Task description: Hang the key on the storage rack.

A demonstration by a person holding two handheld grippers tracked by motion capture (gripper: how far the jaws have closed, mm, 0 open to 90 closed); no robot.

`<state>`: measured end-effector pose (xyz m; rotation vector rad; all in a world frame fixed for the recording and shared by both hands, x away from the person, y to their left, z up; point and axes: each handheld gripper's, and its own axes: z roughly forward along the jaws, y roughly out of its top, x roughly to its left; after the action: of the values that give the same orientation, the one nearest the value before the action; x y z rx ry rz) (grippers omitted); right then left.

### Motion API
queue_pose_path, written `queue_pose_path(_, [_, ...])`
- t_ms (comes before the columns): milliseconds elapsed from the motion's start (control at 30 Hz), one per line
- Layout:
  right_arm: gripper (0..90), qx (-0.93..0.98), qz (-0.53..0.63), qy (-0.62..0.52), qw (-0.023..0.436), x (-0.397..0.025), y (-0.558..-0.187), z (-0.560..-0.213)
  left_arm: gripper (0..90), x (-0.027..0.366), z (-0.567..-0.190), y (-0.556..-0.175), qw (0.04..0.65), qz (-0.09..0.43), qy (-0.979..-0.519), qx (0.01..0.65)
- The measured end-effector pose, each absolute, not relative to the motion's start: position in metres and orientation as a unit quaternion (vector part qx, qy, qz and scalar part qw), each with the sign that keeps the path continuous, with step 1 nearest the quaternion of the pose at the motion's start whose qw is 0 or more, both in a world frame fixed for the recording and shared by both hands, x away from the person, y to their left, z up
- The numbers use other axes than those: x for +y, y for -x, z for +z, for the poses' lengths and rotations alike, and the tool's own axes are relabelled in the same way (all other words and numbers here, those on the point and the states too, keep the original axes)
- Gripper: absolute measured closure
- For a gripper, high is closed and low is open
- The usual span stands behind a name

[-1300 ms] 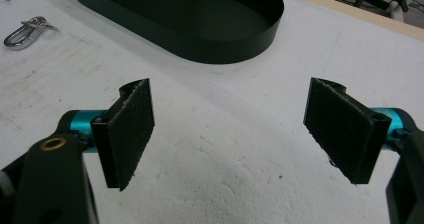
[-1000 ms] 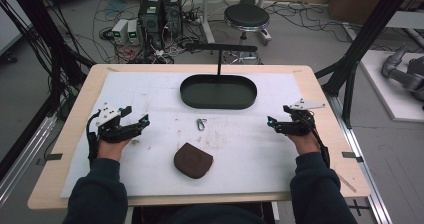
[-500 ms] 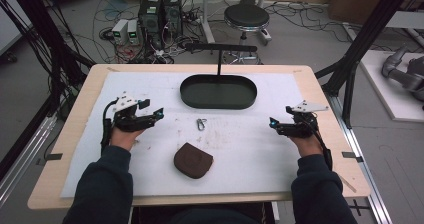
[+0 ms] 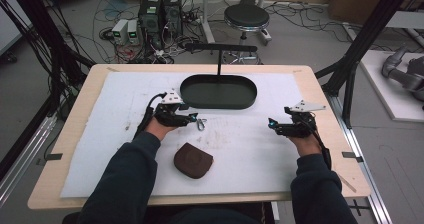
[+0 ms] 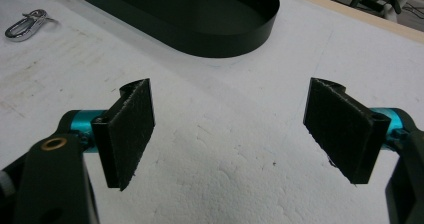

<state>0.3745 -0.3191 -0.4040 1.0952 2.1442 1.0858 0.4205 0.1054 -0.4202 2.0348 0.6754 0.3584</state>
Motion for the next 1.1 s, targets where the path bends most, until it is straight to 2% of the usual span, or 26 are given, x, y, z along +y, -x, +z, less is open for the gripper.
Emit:
queue_pose_path(200, [20.7, 0.788, 0.398, -0.4, 0.247, -0.319, -0.374, -0.404, 50.3, 0.084, -0.43, -0.427, 0.442, 0.13, -0.855, 0.241])
queue_pose_path(233, [20.7, 0.787, 0.399, -0.4, 0.248, -0.319, -0.374, -0.404, 48.8, 0.081, -0.433, -0.428, 0.439, 0.126, -0.858, 0.237])
queue_pose_path(267, [20.7, 0.788, 0.397, -0.402, 0.245, -0.32, -0.374, -0.404, 43.6, 0.079, -0.435, -0.429, 0.434, 0.126, -0.86, 0.239])
queue_pose_path(367, [20.8, 0.788, 0.397, -0.402, 0.245, -0.32, -0.375, -0.405, 45.0, 0.078, -0.439, -0.431, 0.421, 0.126, -0.865, 0.243])
queue_pose_path(400, [20.7, 0.787, 0.398, -0.403, 0.244, -0.32, -0.375, -0.405, 47.9, 0.078, -0.44, -0.432, 0.42, 0.123, -0.865, 0.244])
queue_pose_path(433, [20.7, 0.788, 0.398, -0.402, 0.244, -0.32, -0.375, -0.405, 56.9, 0.079, -0.441, -0.432, 0.416, 0.122, -0.867, 0.244])
queue_pose_path(467, [20.7, 0.789, 0.398, -0.401, 0.243, -0.32, -0.375, -0.405, 61.5, 0.079, -0.442, -0.433, 0.413, 0.122, -0.869, 0.245])
queue_pose_path(500, [20.7, 0.789, 0.398, -0.401, 0.243, -0.32, -0.375, -0.405, 61.5, 0.08, -0.443, -0.434, 0.41, 0.121, -0.87, 0.246])
queue_pose_path(533, [20.8, 0.789, 0.397, -0.4, 0.243, -0.32, -0.375, -0.405, 67.5, 0.08, -0.443, -0.434, 0.409, 0.12, -0.87, 0.249])
queue_pose_path(567, [20.8, 0.789, 0.398, -0.401, 0.242, -0.32, -0.375, -0.405, 69.6, 0.081, -0.443, -0.434, 0.406, 0.118, -0.871, 0.251])
queue_pose_path(667, [20.8, 0.789, 0.398, -0.402, 0.242, -0.32, -0.375, -0.405, 72.9, 0.083, -0.442, -0.435, 0.412, 0.112, -0.868, 0.254])
queue_pose_path(767, [20.8, 0.789, 0.398, -0.402, 0.241, -0.32, -0.375, -0.405, 85.2, 0.085, -0.441, -0.436, 0.417, 0.108, -0.865, 0.257])
queue_pose_path(1100, [20.8, 0.79, 0.396, -0.401, 0.241, -0.32, -0.375, -0.406, 87.5, 0.086, -0.443, -0.438, 0.422, 0.1, -0.859, 0.272])
